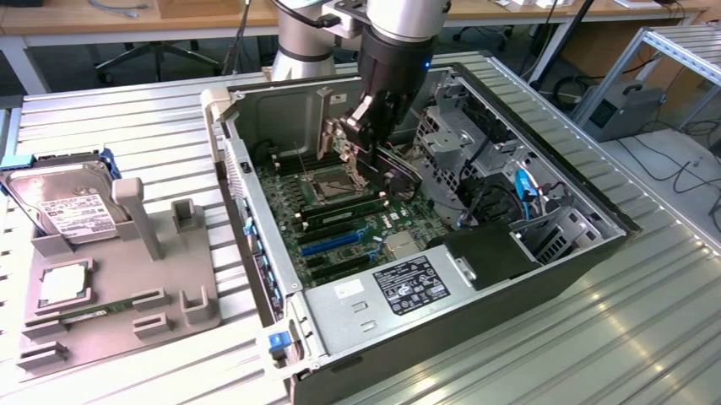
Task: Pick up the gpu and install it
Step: 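Insert the gpu into the slot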
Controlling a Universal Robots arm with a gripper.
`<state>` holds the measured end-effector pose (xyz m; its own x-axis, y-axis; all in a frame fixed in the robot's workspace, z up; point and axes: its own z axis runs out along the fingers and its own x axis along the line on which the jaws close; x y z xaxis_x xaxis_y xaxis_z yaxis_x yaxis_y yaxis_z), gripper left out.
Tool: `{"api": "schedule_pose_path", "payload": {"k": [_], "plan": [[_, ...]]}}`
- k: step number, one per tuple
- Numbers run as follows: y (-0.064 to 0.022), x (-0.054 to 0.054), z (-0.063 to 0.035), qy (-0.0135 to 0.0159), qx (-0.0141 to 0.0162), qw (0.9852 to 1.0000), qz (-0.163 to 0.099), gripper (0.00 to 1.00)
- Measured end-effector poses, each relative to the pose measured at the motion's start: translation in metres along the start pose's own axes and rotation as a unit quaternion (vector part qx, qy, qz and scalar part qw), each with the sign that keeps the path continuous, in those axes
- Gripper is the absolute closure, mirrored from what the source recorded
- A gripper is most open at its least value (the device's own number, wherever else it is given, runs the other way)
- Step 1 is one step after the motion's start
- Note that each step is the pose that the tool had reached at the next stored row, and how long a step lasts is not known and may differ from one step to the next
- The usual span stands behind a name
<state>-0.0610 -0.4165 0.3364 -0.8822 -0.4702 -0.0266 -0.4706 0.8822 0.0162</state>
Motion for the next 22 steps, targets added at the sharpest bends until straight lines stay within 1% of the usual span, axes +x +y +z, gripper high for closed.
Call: {"api": "schedule_pose_path", "payload": {"k": [22], "plan": [[0.0000, 0.0000, 0.0001, 0.0004, -0.0006, 0.9998, -0.022, 0.73]]}}
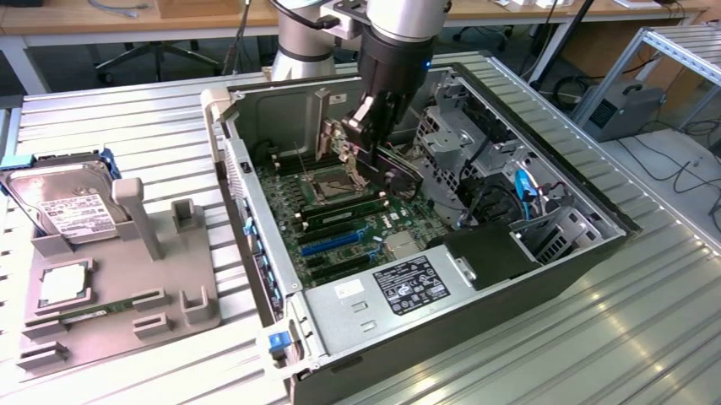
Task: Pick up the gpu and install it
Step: 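Insert the gpu into the slot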
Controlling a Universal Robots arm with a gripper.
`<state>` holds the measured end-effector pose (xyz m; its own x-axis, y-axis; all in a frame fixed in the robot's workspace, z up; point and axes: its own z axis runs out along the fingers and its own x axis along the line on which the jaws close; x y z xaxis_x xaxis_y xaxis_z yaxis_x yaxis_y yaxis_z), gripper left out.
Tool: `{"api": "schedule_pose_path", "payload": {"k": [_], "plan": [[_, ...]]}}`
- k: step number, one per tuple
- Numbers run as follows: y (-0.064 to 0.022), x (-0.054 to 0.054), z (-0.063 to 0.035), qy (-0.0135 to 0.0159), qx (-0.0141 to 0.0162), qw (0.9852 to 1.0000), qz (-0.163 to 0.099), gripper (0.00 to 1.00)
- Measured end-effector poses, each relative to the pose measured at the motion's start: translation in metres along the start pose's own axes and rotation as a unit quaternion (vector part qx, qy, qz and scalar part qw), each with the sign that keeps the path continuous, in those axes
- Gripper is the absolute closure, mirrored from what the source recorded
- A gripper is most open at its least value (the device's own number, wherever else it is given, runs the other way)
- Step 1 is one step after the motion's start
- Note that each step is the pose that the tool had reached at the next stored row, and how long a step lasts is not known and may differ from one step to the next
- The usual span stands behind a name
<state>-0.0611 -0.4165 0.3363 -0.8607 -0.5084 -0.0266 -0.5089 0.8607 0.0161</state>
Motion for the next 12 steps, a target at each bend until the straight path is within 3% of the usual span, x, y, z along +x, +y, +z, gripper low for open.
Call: {"api": "schedule_pose_path", "payload": {"k": [12], "plan": [[0.0000, 0.0000, 0.0001, 0.0002, -0.0004, 0.9999, -0.012, 0.73]]}}
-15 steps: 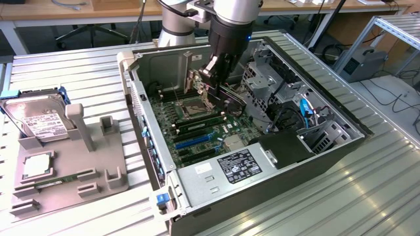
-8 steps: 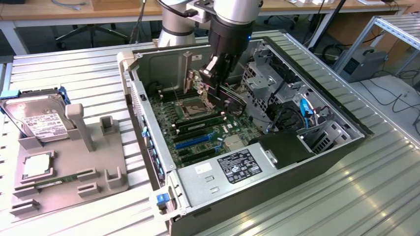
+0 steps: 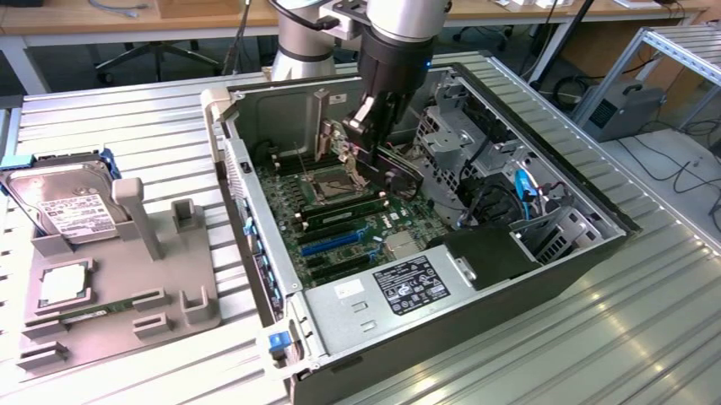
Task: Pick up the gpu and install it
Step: 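Insert the gpu into the slot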
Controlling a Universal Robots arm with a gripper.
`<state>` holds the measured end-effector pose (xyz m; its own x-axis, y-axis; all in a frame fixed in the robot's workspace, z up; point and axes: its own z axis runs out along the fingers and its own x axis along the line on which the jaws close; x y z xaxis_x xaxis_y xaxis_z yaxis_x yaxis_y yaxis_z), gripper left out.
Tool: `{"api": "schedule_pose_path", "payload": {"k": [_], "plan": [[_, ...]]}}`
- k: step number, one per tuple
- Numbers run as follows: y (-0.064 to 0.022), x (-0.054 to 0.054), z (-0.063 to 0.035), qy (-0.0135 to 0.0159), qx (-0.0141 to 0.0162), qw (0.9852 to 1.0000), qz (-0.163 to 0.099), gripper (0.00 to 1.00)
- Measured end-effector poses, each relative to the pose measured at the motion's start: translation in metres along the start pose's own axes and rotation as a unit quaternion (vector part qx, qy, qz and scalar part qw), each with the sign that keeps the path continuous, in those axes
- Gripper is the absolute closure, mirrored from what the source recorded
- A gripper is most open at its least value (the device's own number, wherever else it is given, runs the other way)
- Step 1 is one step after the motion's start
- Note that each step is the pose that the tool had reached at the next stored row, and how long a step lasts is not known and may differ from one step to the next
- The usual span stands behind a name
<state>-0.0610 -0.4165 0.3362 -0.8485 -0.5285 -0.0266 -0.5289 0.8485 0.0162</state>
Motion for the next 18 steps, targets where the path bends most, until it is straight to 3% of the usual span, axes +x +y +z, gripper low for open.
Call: {"api": "schedule_pose_path", "payload": {"k": [18], "plan": [[0.0000, 0.0000, 0.0001, 0.0003, -0.0005, 0.9998, -0.019, 0.73]]}}
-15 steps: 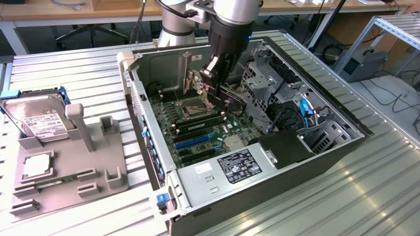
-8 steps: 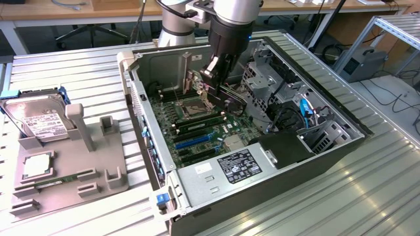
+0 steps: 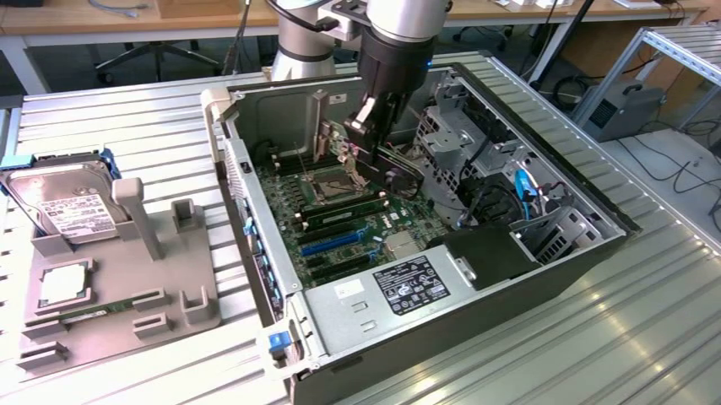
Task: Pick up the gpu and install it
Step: 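Insert the gpu into the slot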
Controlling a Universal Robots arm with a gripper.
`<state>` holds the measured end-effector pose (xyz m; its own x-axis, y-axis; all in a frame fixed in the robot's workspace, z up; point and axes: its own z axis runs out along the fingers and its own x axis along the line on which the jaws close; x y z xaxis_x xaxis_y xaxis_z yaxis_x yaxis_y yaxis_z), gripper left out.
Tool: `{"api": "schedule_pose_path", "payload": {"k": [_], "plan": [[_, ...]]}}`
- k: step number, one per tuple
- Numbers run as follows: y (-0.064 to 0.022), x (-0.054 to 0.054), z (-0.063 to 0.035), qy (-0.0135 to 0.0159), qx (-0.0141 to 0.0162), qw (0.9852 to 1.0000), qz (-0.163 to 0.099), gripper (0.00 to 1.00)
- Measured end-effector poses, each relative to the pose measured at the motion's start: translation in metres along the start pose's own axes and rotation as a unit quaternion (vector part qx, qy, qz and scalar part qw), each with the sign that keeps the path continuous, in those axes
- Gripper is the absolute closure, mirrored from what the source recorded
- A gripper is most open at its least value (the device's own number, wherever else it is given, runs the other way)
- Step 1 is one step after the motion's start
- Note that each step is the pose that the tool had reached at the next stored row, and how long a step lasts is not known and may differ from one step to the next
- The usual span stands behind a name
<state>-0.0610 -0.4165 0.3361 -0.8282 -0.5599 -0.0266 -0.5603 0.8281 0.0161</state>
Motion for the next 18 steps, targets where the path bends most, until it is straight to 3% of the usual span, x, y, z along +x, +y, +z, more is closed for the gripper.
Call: {"api": "schedule_pose_path", "payload": {"k": [18], "plan": [[0.0000, 0.0000, 0.0001, 0.0003, -0.0004, 0.9999, -0.016, 0.73]]}}
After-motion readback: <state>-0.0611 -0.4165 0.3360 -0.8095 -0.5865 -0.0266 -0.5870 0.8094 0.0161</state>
